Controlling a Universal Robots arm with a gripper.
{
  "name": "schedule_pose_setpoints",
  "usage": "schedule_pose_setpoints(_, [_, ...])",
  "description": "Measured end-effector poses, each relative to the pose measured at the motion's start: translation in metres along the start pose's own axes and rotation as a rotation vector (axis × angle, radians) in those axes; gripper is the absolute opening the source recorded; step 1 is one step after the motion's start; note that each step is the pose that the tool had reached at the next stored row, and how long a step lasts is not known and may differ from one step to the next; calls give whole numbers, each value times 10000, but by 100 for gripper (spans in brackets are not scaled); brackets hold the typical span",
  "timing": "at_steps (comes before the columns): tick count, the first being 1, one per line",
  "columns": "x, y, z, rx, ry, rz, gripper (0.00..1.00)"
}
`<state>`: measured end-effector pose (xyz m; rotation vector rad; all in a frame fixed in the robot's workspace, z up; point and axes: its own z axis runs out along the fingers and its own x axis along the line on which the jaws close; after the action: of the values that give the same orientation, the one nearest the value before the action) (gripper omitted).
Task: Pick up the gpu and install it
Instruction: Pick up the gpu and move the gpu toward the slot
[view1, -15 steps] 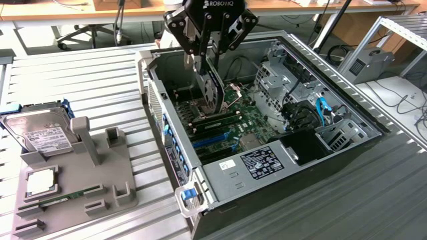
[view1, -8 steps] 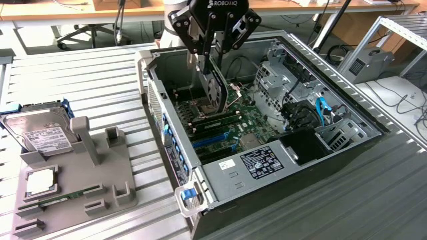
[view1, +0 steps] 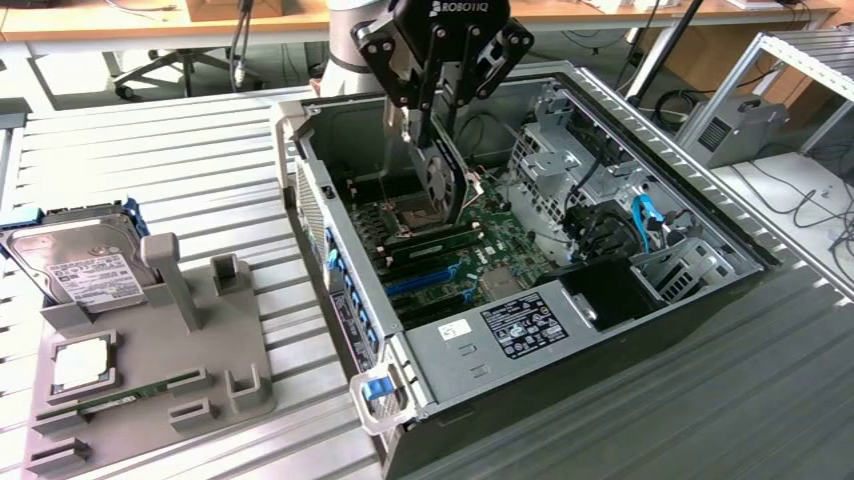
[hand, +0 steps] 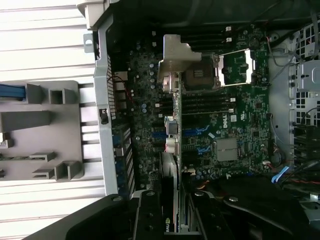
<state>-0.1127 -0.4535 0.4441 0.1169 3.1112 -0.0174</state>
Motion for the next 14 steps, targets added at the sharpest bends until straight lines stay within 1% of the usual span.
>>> schedule_pose_setpoints(2, [-45, 3, 2, 12, -1, -1, 26])
schedule_pose_setpoints(14, [-188, 14, 9, 50, -4, -2, 26])
